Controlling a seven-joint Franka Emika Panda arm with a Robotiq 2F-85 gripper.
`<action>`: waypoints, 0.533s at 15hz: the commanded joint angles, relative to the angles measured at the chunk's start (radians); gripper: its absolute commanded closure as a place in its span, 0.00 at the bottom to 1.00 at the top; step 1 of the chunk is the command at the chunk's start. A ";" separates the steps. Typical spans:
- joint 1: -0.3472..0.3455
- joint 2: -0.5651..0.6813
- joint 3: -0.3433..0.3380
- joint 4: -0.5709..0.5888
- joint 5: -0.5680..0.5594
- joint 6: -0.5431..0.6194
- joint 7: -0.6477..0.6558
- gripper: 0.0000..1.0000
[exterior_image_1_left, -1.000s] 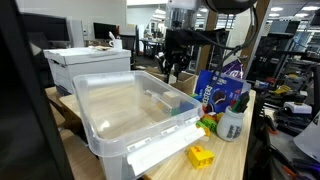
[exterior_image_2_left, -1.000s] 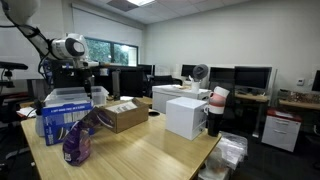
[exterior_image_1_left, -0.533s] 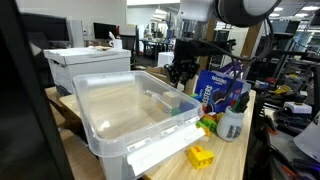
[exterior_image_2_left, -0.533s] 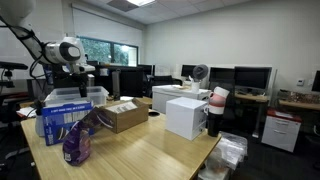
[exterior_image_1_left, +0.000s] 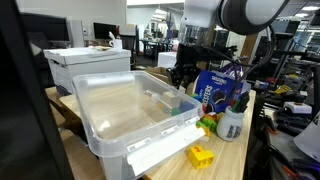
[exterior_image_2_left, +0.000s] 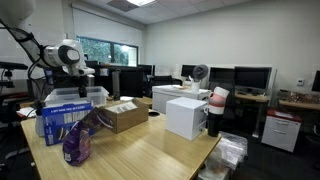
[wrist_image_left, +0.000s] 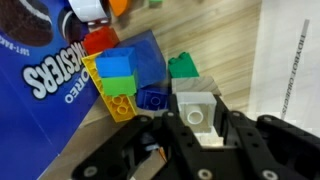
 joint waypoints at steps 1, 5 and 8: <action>-0.028 -0.018 0.009 -0.035 -0.018 0.039 0.013 0.90; -0.035 -0.017 0.007 -0.031 -0.036 0.057 0.024 0.90; -0.039 -0.015 0.009 -0.028 -0.032 0.068 0.016 0.90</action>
